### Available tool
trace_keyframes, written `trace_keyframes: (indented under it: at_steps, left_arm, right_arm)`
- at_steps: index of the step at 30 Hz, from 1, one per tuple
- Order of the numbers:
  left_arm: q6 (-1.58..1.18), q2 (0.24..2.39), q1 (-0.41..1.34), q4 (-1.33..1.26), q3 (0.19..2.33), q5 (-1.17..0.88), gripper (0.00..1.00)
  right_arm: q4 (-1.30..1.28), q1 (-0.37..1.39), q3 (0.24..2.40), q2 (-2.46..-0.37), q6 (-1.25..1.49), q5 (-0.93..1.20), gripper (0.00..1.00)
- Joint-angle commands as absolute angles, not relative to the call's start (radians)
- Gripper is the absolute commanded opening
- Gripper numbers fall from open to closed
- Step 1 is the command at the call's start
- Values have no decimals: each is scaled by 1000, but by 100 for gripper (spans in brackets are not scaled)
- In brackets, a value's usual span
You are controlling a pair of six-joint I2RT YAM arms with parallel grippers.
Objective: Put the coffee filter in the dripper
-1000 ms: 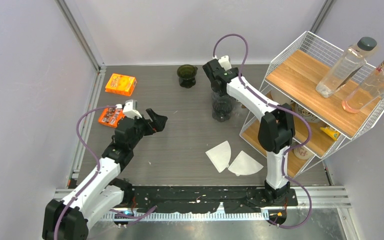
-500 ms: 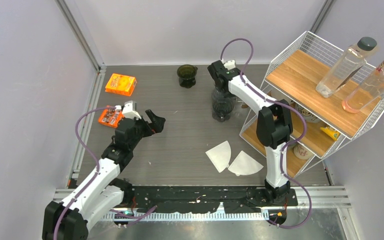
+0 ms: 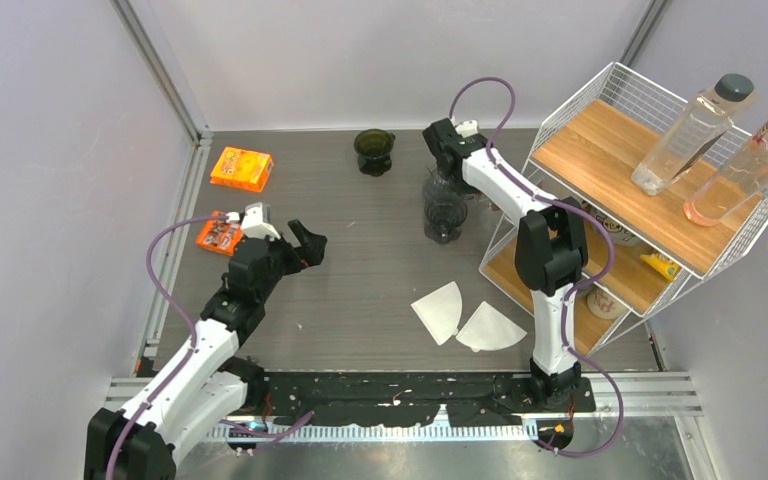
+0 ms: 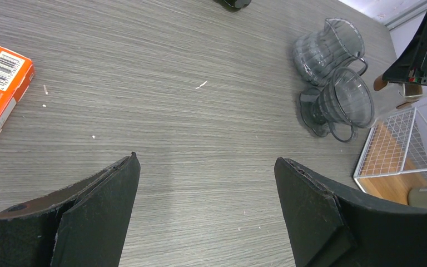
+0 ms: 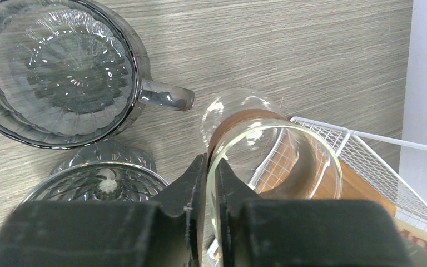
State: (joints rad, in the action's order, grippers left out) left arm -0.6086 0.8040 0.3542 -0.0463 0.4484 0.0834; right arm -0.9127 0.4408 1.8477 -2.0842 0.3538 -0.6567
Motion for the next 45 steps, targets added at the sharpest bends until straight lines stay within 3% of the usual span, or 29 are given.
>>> trace_keyframes:
  at_steps: [1, 15, 27, 38, 42, 45]
  left_arm:
    - [-589, 794, 358, -62, 480, 105, 99]
    - [-591, 797, 359, -59, 482, 103, 99]
    - [-606, 759, 359, 18, 504, 155, 99]
    - [-673, 644, 357, 269, 532, 293, 99]
    - [-680, 587, 357, 293, 507, 292, 99]
    - [-686, 544, 357, 332, 488, 317, 99]
  right_arm:
    - [-914, 439, 1880, -2075, 344, -687, 9]
    - [-879, 440, 1920, -1990, 255, -744, 5]
    - [-755, 561, 1993, -1799, -30, -722, 5]
    - [-620, 908, 1744, -1697, -445, -216, 5]
    - [-635, 962, 1728, -1720, -547, 49, 5]
    - [-640, 987, 1719, -1731, -584, 116, 5]
